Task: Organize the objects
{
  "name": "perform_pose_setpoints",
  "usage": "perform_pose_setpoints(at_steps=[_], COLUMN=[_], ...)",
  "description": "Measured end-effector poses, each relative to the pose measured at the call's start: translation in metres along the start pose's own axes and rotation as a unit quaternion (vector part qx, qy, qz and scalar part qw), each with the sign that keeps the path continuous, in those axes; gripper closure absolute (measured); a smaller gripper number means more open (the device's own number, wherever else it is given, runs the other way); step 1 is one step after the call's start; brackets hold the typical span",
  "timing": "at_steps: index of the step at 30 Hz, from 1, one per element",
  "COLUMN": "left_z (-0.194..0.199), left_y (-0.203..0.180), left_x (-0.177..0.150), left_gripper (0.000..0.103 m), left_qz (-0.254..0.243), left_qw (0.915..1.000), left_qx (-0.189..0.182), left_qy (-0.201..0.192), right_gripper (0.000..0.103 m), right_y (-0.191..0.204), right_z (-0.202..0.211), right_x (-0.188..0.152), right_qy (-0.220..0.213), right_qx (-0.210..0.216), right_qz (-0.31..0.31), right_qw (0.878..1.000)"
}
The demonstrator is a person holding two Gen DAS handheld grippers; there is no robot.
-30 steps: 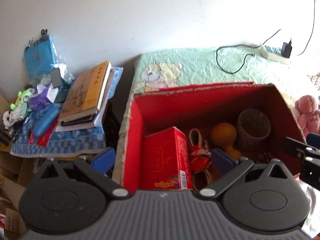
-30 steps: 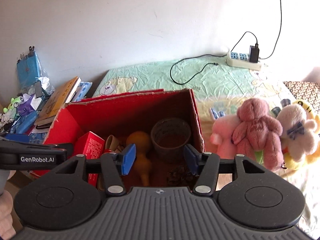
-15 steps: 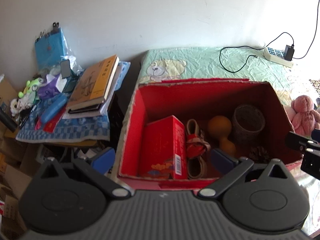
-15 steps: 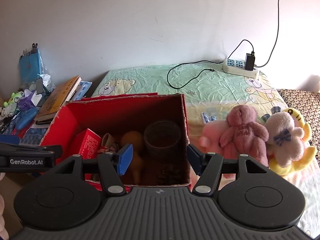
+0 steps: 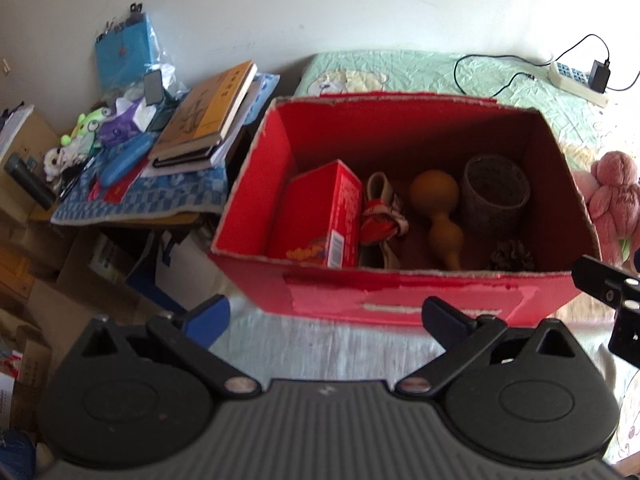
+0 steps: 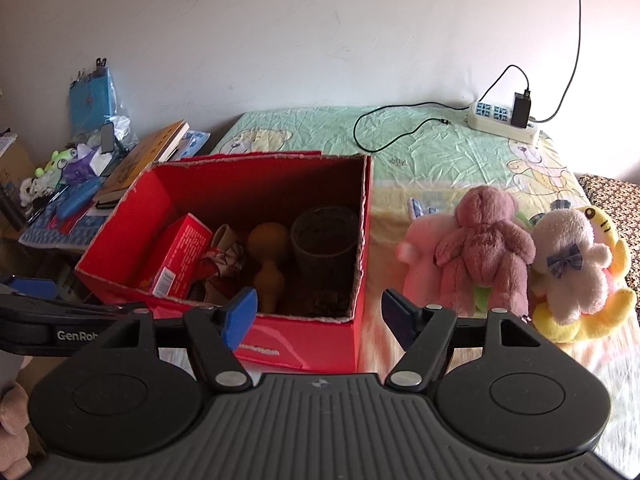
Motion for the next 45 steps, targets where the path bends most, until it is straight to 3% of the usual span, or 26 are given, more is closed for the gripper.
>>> perform_pose_setpoints(at_steps=[9, 18, 30, 45], left_z=[-0.008, -0.014, -0.024, -0.035], left_y=[-0.012, -0.022, -0.029, -0.008], left_x=[-0.021, -0.033, -0.033, -0.037], left_gripper=[0.002, 0.002, 0.002, 0.002], left_qz=[0.017, 0.021, 0.005, 0.018], left_qw=[0.9995, 0.9987, 0.9986, 0.9973], left_qx=[0.012, 0.015, 0.023, 0.017], left_qy=[0.024, 0.045, 0.048, 0.070], right_gripper=[0.032, 0.027, 0.024, 0.024], right_y=[-0.002, -0.010, -0.011, 0.000], right_z=[-0.008, -0.017, -0.016, -0.028], right_x=[-0.021, -0.034, -0.033, -0.033], right_qy=[0.030, 0.065, 0.066, 0.086], right_qx=[0.029, 0.016, 0.005, 0.006], right_qz=[0.030, 0.036, 0.042, 0.047], right_qw=[0.999, 0.997, 0.997, 0.995])
Point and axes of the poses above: each gripper's, at about its wrist camera, not at the fingertips, and z roughly against the way its jaws point, y to its left, x to its top, the point moved 4 cm from there along -z, roughly the way its jaws point, and after that the axes turned 15 degrees about -x, right-handed, at the moved point
